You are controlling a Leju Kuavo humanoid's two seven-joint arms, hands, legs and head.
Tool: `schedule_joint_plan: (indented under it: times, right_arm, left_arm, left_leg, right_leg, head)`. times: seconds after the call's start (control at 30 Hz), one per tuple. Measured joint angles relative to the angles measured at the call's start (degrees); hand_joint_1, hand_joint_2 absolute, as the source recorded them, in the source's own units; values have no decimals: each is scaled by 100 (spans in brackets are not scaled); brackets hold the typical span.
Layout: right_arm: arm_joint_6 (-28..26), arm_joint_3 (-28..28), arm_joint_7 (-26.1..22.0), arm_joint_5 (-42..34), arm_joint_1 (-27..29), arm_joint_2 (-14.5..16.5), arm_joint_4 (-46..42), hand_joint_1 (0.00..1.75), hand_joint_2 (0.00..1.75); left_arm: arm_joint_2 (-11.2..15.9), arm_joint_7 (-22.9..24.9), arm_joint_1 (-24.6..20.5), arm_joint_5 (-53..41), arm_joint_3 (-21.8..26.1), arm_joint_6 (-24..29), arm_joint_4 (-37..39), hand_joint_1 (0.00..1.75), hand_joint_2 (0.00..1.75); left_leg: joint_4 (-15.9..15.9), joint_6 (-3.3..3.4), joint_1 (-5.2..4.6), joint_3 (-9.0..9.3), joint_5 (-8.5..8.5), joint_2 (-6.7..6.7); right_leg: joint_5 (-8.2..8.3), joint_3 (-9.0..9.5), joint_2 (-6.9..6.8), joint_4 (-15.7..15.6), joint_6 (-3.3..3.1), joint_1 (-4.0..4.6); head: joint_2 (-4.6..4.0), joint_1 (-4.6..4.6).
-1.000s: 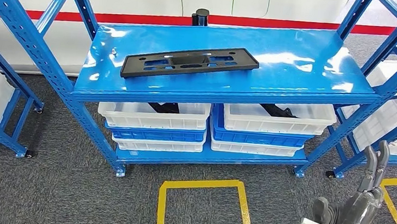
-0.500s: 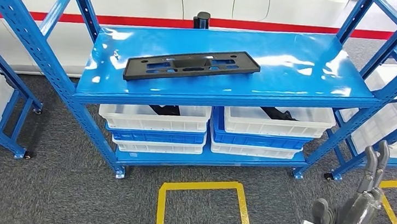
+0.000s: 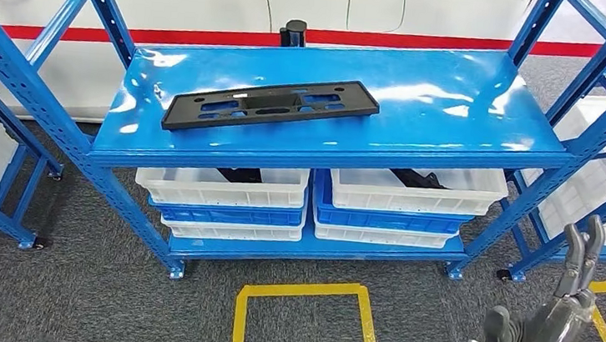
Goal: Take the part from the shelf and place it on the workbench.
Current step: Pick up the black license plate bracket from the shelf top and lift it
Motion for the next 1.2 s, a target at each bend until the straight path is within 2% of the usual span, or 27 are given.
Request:
schedule_joint_plan:
  times: [0.07, 0.1, 0.13, 0.17, 0.23, 0.27, 0.3, 0.37, 0.47, 0.5, 0.53, 0.6, 0.63, 0.67, 0.7, 0.73, 0.77, 0.8, 0.83, 0.9, 0.93, 1.0, 1.03, 1.1, 1.13, 1.17, 1.2]
  right_arm:
    - [0, 8, 10, -15, -6, -10, -3, 0, 0]
    - [0, 14, 19, -25, -10, -13, -1, 0, 0]
    - [0, 20, 28, -34, -18, -16, 3, 0, 0]
    - [1, 27, 37, -43, -30, -17, 7, 0, 0]
    - [3, 49, 48, -55, -68, -21, 11, 0, 0]
    - [6, 61, 56, -58, -88, -22, 14, 0, 0]
    - [8, 73, 69, -58, -106, -23, 16, 0, 0]
    - [11, 92, 96, -46, -140, -25, 24, 0, 0]
    - [11, 111, 125, -15, -186, -28, 30, 0, 0]
    - [11, 114, 135, -11, -200, -33, 32, 0, 0]
    - [11, 116, 143, -8, -208, -38, 37, 0, 0]
    - [11, 125, 154, -6, -215, -45, 54, 0, 0]
    - [11, 131, 157, -4, -214, -47, 66, 0, 0]
    - [11, 137, 160, -4, -215, -48, 77, 0, 0]
    - [11, 142, 162, -4, -215, -49, 85, 0, 0]
    - [11, 146, 162, -3, -217, -50, 89, 0, 0]
    - [11, 150, 162, -3, -219, -50, 93, 0, 0]
    - [11, 154, 164, -3, -223, -52, 97, 0, 0]
    - [11, 156, 166, -4, -227, -55, 101, 0, 0]
    - [11, 160, 169, -4, -232, -60, 107, 0, 0]
    - [11, 161, 169, -5, -235, -62, 108, 0, 0]
    - [11, 162, 168, -8, -247, -63, 108, 0, 0]
    - [11, 163, 167, -9, -255, -63, 109, 0, 0]
    - [11, 166, 165, -10, -268, -64, 116, 0, 0]
    - [11, 167, 165, -11, -271, -64, 125, 0, 0]
    - [11, 168, 165, -12, -272, -64, 136, 0, 0]
    - [11, 168, 165, -12, -271, -64, 146, 0, 0]
  left_arm:
    - [3, 3, 0, 5, 1, -2, 1, 0, 0]
    - [3, 8, 3, 9, 2, -3, 1, 0, 0]
    - [4, 14, 8, 12, 4, -4, 2, 0, 0]
    - [4, 20, 11, 15, 5, -5, 2, 0, 0]
    - [13, 24, 11, 16, 9, -7, 2, 0, 0]
    - [24, 25, 7, 16, 11, -7, 2, 0, 0]
    - [32, 25, 1, 16, 14, -6, 2, 0, 0]
    - [41, 26, -8, 15, 19, -6, 2, 0, 0]
    - [40, 28, -1, 13, 34, -4, 1, 0, 0]
    - [40, 28, -3, 11, 38, -4, 0, 0, 0]
    - [37, 28, -8, 9, 39, -4, 0, 0, 0]
    - [32, 29, -19, 2, 40, -4, 0, 0, 0]
    - [30, 32, -19, 0, 40, -3, 0, 0, 0]
    - [30, 34, -16, -1, 42, -3, 0, 0, 0]
    - [29, 37, -13, -1, 44, -3, 0, 0, 0]
    - [26, 39, -11, -2, 48, -2, 0, 0, 0]
    - [25, 39, -11, -4, 52, -2, 0, 0, 0]
    - [23, 39, -14, -6, 56, -2, 0, 0, 0]
    - [23, 39, -16, -9, 59, -2, 0, 0, 0]
    - [28, 40, -22, -10, 62, -2, -1, 0, 0]
    - [33, 43, -25, -11, 62, -2, -2, 0, 0]
    - [40, 50, -33, -14, 63, -2, -4, 0, 0]
    - [42, 54, -34, -16, 64, -2, -4, 0, 0]
    - [42, 60, -33, -19, 64, -3, -4, 0, 0]
    - [43, 66, -28, -19, 66, -4, -4, 0, 0]
    - [43, 71, -23, -19, 68, -4, -4, 0, 0]
    - [44, 74, -19, -18, 69, -4, -4, 0, 0]
  left_leg:
    - [809, 7, -6, -477, -302, 56]
    - [1149, 20, -6, -711, -374, 62]
    - [1312, 45, -9, -866, -338, 64]
    - [1254, 83, -16, -909, -187, 64]
    - [571, 211, -64, -694, 325, 72]
    - [213, 275, -97, -551, 496, 88]
    - [-52, 313, -135, -443, 588, 105]
    - [-191, 326, -194, -388, 554, 122]
    - [-363, 335, -191, -238, 590, 91]
    - [-431, 346, -173, -164, 601, 83]
    - [-467, 359, -165, -117, 597, 79]
    - [-479, 385, -171, -70, 553, 62]
    - [-478, 391, -177, -41, 522, 53]
    - [-477, 391, -182, -2, 488, 42]
    - [-477, 383, -184, 50, 450, 31]
    - [-475, 370, -184, 106, 408, 20]
    - [-469, 346, -199, 146, 360, 10]
    - [-462, 319, -213, 173, 309, 1]
    - [-457, 292, -226, 185, 268, -3]
    - [-460, 248, -228, 198, 215, -2]
    - [-451, 224, -218, 209, 192, 2]
    - [-188, 159, -200, 106, 40, 16]
    - [121, 124, -183, -59, -95, 26]
    - [904, 62, -142, -561, -350, 43]
    - [1152, 43, -123, -765, -360, 46]
    - [1204, 32, -109, -877, -257, 48]
    - [1034, 33, -98, -871, -46, 53]
  right_leg:
    - [-38, 28, -24, 1, -55, 31]
    - [-56, 44, -32, 2, -79, 50]
    - [-75, 65, -36, 2, -102, 72]
    - [-96, 96, -37, 1, -119, 91]
    - [-148, 162, -34, -5, -139, 114]
    - [-179, 189, -34, -7, -128, 136]
    - [-207, 202, -33, -10, -110, 143]
    - [-238, 218, -39, -27, -47, 144]
    - [-299, 245, -56, 23, 37, 139]
    - [-376, 164, -54, 213, 38, 152]
    - [-483, -7, -51, 527, 24, 151]
    - [-693, -481, -45, 1265, 14, 160]
    - [-699, -652, -45, 1465, 35, 160]
    - [-608, -715, -45, 1451, 75, 158]
    - [-419, -655, -46, 1199, 128, 156]
    - [-183, -502, -46, 784, 177, 153]
    - [9, -341, -46, 393, 191, 160]
    - [137, -203, -44, 99, 163, 164]
    - [186, -124, -42, -52, 109, 175]
    - [165, -77, -33, -86, -18, 184]
    - [153, -61, -30, -91, -56, 171]
    - [114, -2, -33, -104, -140, 124]
    - [89, 27, -38, -107, -178, 115]
    - [36, 69, -45, -106, -230, 117]
    - [10, 93, -42, -106, -236, 118]
    - [-22, 128, -37, -106, -232, 117]
    - [-59, 176, -29, -106, -219, 113]
  head:
    - [0, -4]
    - [0, -4]
    - [0, -5]
    - [0, -5]
    - [0, -4]
    - [0, -1]
    - [0, 0]
    - [0, 0]
    - [0, -6]
    - [0, 1]
    - [0, 7]
    - [0, 14]
    - [0, 13]
    - [0, 14]
    - [0, 14]
    - [0, 14]
    - [0, 14]
    - [0, 11]
    - [0, 7]
    - [0, 1]
    - [0, 1]
    - [0, -12]
    - [0, -22]
    - [0, -34]
    - [0, -35]
    - [0, -35]
    - [0, -35]
